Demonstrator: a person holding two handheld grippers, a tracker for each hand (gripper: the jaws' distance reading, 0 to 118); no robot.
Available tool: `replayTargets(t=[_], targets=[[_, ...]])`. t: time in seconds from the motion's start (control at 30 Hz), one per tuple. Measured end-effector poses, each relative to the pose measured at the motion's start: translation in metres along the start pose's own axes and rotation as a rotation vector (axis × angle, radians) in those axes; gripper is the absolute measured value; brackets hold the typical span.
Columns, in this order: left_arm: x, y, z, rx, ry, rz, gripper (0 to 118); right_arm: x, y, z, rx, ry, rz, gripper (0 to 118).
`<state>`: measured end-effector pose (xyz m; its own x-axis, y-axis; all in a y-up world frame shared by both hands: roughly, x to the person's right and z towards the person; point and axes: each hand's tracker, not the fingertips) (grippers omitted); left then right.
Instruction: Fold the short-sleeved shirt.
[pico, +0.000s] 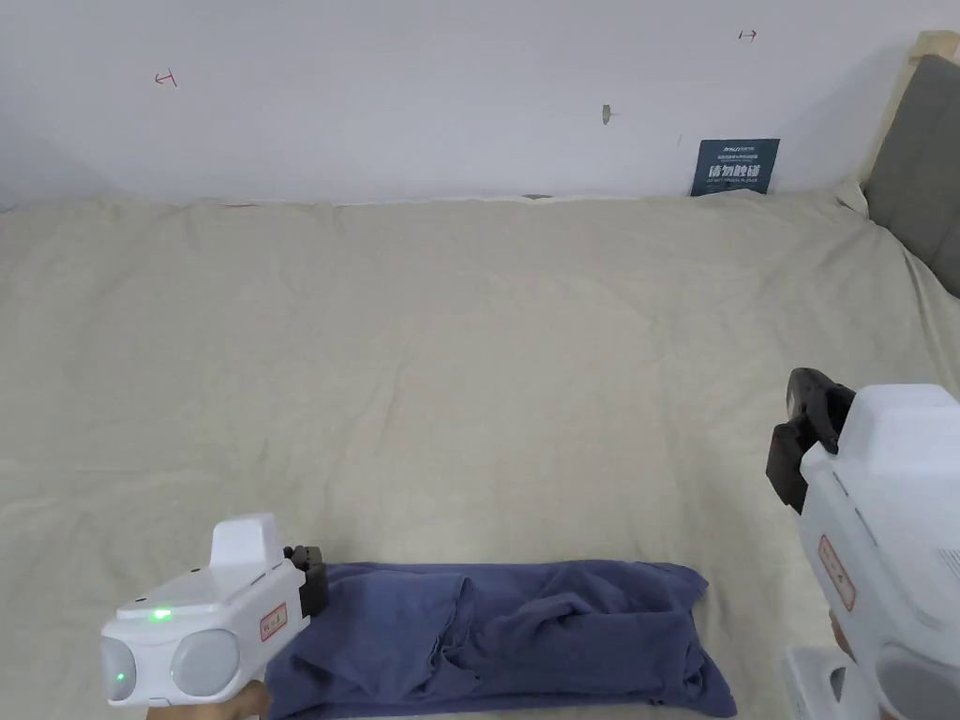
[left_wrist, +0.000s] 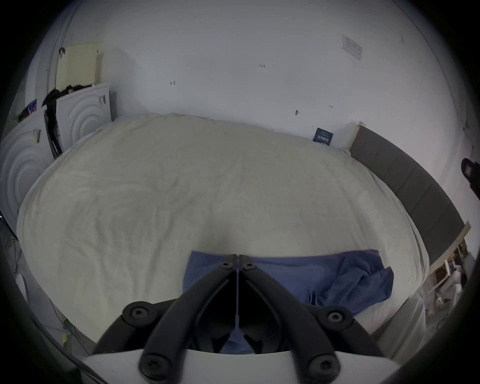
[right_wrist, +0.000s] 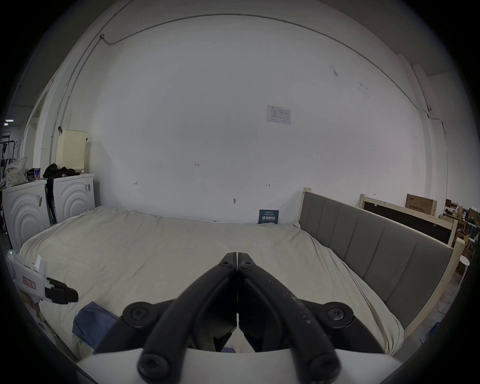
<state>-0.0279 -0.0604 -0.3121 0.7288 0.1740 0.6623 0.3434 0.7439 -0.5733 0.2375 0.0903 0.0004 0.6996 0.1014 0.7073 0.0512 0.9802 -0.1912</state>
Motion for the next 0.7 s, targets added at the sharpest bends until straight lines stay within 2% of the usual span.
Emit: replayTargets(t=[0.17,0.4,0.53,0.7], targets=[[0.020,-0.032,-0.025,-0.055,0.018,-0.049,0,0.001,-0.002,0.000,-0.008,-0.003,0.002,2],[0.071,-0.071,-0.055,-0.092,-0.071,-0.077,0,0.016,-0.006,0.000,-0.027,-0.028,0.003,2],[0.096,-0.088,-0.070,-0.091,-0.069,-0.094,0,0.025,-0.006,-0.001,-0.037,-0.050,0.002,2],[0.103,-0.087,-0.074,-0.078,-0.059,-0.070,0,0.030,-0.007,-0.002,-0.046,-0.069,0.004,2]])
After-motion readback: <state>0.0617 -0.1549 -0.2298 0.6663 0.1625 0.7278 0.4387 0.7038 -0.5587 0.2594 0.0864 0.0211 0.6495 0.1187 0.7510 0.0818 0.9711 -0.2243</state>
